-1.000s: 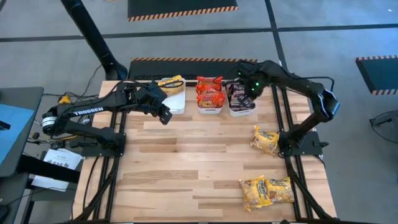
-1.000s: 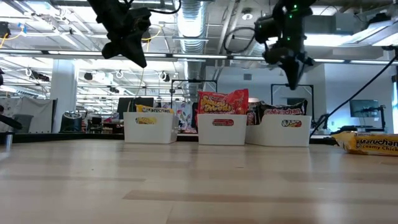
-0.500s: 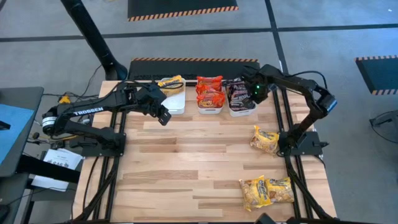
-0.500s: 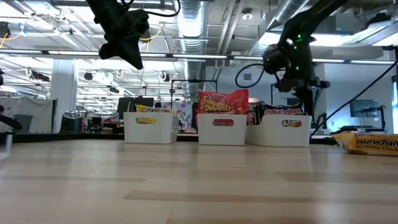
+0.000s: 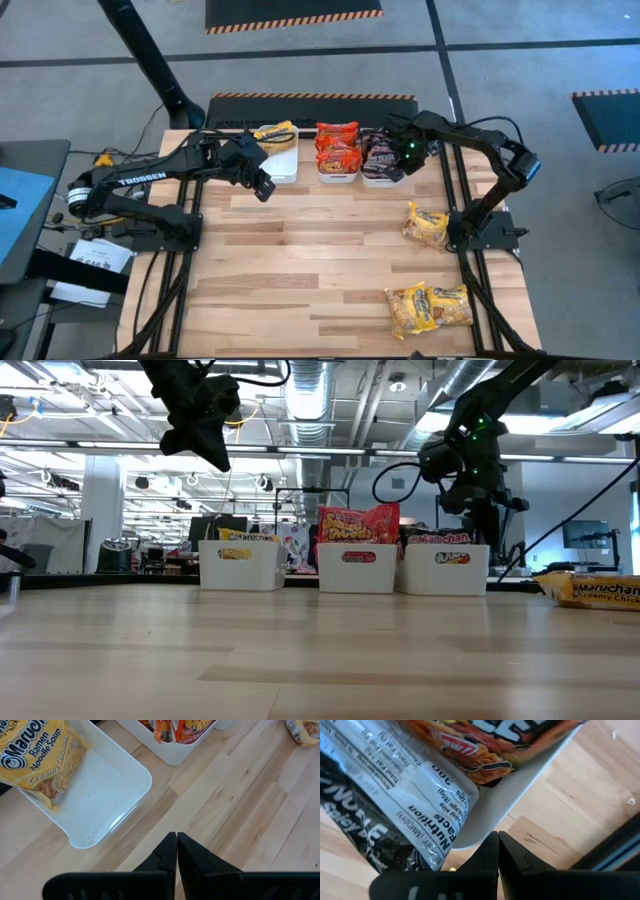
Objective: Sort Maruchan noodles
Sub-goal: Adjust the right white bin, then put the yellow noodle pack into the left white bin
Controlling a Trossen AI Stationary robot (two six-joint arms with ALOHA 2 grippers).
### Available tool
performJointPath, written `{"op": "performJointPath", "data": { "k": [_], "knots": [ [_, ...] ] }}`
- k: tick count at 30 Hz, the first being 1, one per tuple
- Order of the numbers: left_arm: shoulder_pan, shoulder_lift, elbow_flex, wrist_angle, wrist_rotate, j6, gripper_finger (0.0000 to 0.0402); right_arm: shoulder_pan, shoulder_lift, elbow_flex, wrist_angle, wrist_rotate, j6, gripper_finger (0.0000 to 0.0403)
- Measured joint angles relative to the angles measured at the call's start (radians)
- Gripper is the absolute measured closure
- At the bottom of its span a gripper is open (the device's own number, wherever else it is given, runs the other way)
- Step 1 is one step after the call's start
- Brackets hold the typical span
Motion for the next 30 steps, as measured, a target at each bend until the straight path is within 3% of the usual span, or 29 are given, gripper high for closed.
{"op": "performJointPath", "data": {
  "k": [11, 23, 30],
  "knots": [
    [0.000, 0.000, 0.000, -0.027, 0.000, 0.002, 0.0401, 0.032, -0.016, 0.024, -0.063, 0.005, 0.012, 0.0381],
    [0.000, 0.000, 0.000, -0.044, 0.001, -0.073, 0.0401, 0.040, -0.234, 0.055, -0.074, -0.003, 0.018, 0.0381],
    [0.000, 0.000, 0.000, -0.045, 0.065, -0.068, 0.0401, 0.128, -0.306, 0.055, -0.089, -0.032, 0.020, 0.0373]
  ]
}}
